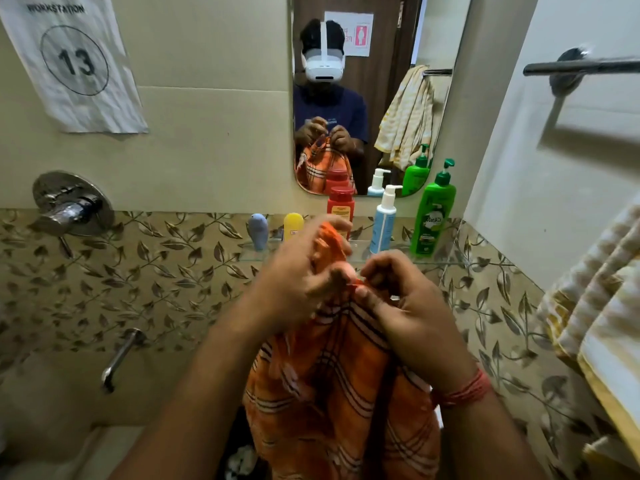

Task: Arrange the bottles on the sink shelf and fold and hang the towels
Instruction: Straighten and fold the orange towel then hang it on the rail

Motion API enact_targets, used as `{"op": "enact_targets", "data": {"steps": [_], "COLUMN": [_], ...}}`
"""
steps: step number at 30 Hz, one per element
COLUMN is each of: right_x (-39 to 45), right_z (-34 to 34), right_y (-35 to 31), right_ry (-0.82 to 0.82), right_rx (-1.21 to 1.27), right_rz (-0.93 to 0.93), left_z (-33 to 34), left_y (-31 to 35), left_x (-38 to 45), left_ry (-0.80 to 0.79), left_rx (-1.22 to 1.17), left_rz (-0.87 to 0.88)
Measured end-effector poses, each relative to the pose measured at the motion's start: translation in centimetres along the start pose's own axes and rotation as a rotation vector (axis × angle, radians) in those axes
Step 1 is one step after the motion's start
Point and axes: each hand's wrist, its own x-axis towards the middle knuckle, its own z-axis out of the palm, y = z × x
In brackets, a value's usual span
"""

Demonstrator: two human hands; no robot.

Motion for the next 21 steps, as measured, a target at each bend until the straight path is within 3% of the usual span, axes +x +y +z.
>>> {"op": "enact_targets", "data": {"steps": [3,7,11,14,21], "right_x": [1.0,1.3,1.1,0.3,-1.7], "right_z": [-0.1,-0.3,-0.7,-2.0,-6.4], "right_y": [-0.9,-0.5,0.3,1.4,3.5], "right_ry": [-0.043,-0.019,-0.105,-0.124,-0.097], "right_rx": [-0.045,-0.044,0.116,0.172,-0.033], "right_rz": [-0.057,-0.016,0.090,0.181,0.288], "left_z": [1.0,0.5,0.3,-0.3,-3.2], "left_y": [0.0,-0.1,0.0,-0.6,-2.7], "left_x": [0.0,0.0,0.0,0.0,-0.2], "left_ry": [-0.167,-0.128,-0.087,0.100,0.587], "left_rx": [0.021,0.101,0.158,0.126,0.065], "left_rz": [0.016,0.038,0.078,0.043,-0.151]}}
